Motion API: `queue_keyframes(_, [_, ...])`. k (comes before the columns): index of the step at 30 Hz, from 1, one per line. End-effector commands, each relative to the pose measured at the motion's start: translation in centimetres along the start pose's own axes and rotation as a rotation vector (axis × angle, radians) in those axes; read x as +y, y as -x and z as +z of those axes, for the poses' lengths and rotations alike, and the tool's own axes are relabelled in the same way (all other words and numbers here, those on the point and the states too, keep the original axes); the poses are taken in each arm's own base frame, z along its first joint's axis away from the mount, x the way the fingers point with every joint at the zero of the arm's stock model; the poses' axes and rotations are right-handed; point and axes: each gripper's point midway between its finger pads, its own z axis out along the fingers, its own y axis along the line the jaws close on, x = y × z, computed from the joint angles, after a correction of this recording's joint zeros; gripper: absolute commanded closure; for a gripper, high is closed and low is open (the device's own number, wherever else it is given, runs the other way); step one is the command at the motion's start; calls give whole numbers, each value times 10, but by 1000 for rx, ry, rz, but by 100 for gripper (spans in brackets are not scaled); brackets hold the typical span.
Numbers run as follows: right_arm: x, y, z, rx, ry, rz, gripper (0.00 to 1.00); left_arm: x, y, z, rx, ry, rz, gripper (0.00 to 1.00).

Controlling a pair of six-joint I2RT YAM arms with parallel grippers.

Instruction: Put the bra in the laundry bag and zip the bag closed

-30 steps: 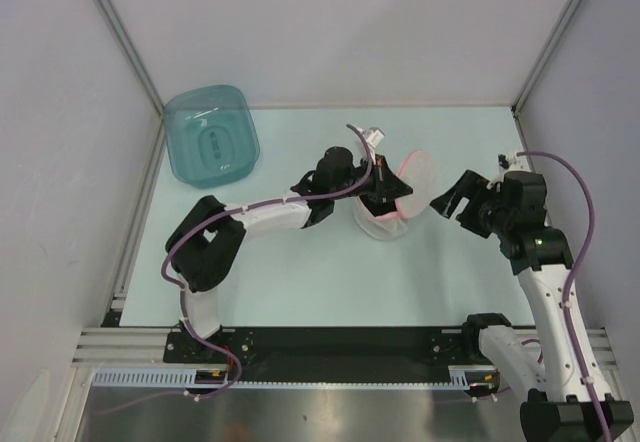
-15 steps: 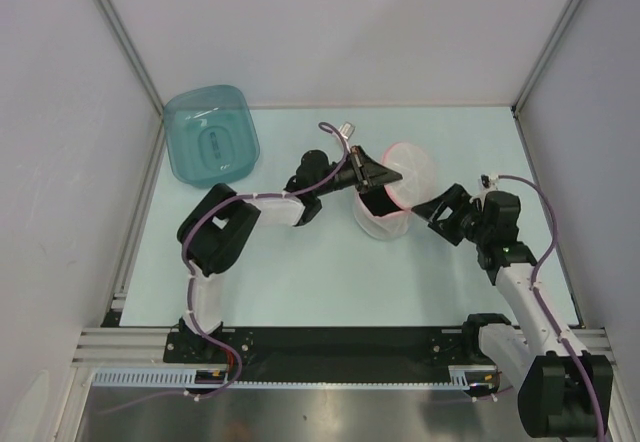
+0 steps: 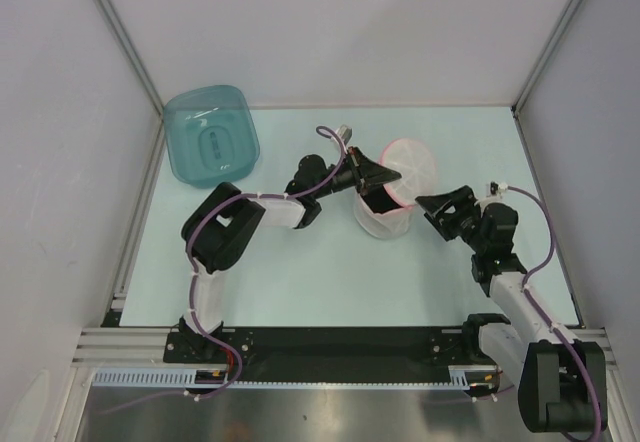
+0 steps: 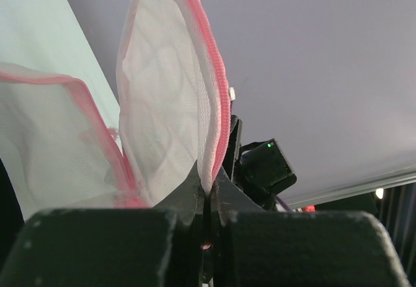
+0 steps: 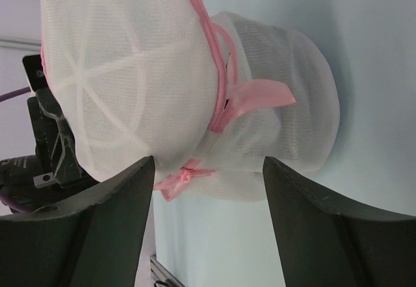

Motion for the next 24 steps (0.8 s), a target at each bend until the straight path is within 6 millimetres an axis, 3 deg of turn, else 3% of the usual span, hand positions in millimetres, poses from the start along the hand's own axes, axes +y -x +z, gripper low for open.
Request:
queue_keyframes(1, [12,15,-1,-108,95,39,27,-12,4,-2,-8,-61,-13,100])
queue_keyframes(9, [12,16,-1,-167,149,45,26,-3,2,-6,-15,-48,-59,100])
queue_keyframes(17, [15,12,13,-157,169,57,27,1,1,-8,-15,-34,-84,100])
queue_keyframes(20, [19,10,19,-146,184,61,33,6,-1,-9,-10,-18,-93,100])
queue_keyframes(21, [22,11,19,-153,200,59,42,9,-1,-9,-6,-9,-84,100])
queue_keyframes(24, [22,10,21,-152,199,65,55,23,0,-13,10,56,-59,100])
